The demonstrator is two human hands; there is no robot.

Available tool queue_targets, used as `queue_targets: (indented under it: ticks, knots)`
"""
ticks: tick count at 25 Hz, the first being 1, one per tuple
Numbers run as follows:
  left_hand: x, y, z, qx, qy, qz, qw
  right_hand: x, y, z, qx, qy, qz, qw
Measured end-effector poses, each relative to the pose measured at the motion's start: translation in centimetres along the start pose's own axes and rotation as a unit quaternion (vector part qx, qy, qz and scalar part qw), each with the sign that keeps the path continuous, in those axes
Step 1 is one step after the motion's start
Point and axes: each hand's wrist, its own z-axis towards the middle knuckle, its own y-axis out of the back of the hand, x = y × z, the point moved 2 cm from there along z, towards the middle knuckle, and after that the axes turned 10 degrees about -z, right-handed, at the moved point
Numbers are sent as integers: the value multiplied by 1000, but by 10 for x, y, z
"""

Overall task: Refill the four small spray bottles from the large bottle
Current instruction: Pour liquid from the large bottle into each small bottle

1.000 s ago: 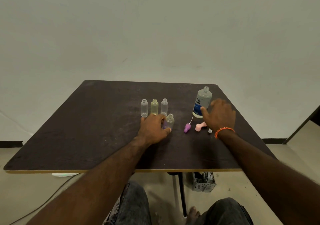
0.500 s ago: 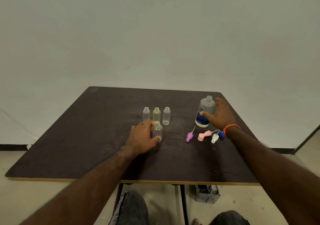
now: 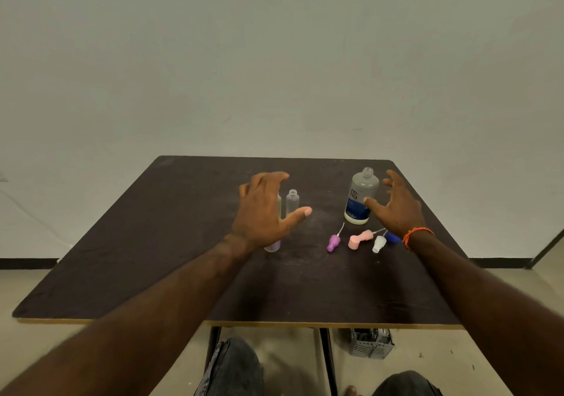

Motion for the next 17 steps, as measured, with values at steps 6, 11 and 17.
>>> queue_targets:
  ticks: [6, 11, 17]
  knots:
    - [-45, -79, 60, 159, 24, 12, 987, -10, 5, 1, 65, 2, 22, 998]
    - [-49, -134, 90, 202, 97, -42, 974, -4, -5, 16, 98, 19, 65, 993]
    - [-51, -149, 103, 200, 126, -80, 968, 0, -10, 24, 77, 10, 124, 989]
